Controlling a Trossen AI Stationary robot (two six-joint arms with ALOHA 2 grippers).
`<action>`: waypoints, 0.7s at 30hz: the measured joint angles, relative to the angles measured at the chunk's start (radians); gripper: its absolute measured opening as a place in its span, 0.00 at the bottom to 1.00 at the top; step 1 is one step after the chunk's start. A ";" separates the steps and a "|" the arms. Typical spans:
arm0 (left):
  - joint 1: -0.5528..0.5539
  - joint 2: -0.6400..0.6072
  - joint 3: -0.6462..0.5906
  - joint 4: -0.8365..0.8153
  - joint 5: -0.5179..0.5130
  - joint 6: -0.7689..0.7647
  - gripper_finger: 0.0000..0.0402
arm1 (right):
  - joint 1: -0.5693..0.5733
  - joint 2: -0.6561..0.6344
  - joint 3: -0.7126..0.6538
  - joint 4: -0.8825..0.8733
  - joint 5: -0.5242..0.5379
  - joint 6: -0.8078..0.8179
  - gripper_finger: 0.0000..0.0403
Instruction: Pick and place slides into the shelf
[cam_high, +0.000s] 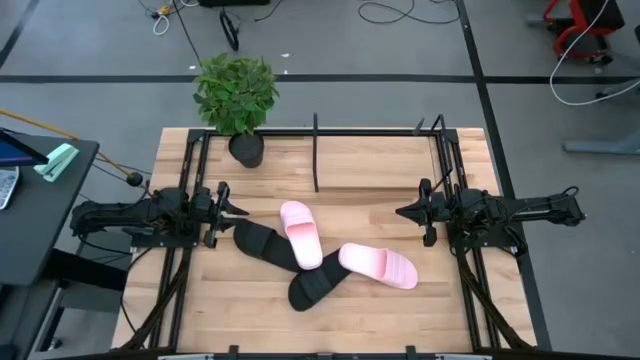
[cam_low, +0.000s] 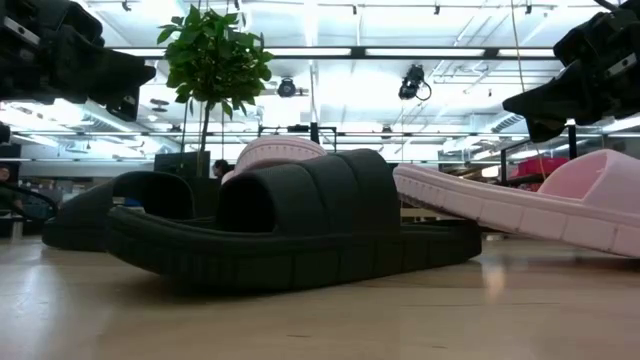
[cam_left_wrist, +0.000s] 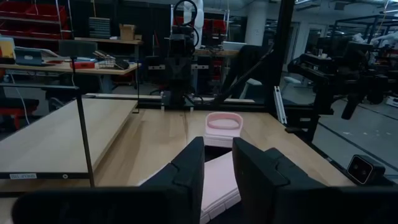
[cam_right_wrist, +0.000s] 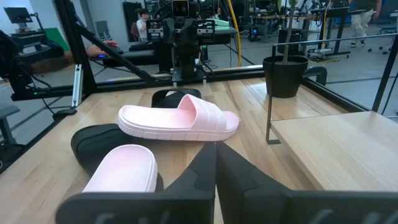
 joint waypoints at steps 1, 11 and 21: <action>0.000 0.000 0.000 0.000 0.000 0.000 0.22 | 0.000 0.000 0.000 0.000 0.000 0.000 0.02; 0.000 0.000 0.000 0.000 0.000 0.000 0.20 | 0.000 0.000 0.000 0.000 0.000 0.000 0.02; 0.000 0.000 0.000 0.000 0.000 0.000 0.23 | 0.000 0.000 0.000 0.000 0.000 0.000 0.02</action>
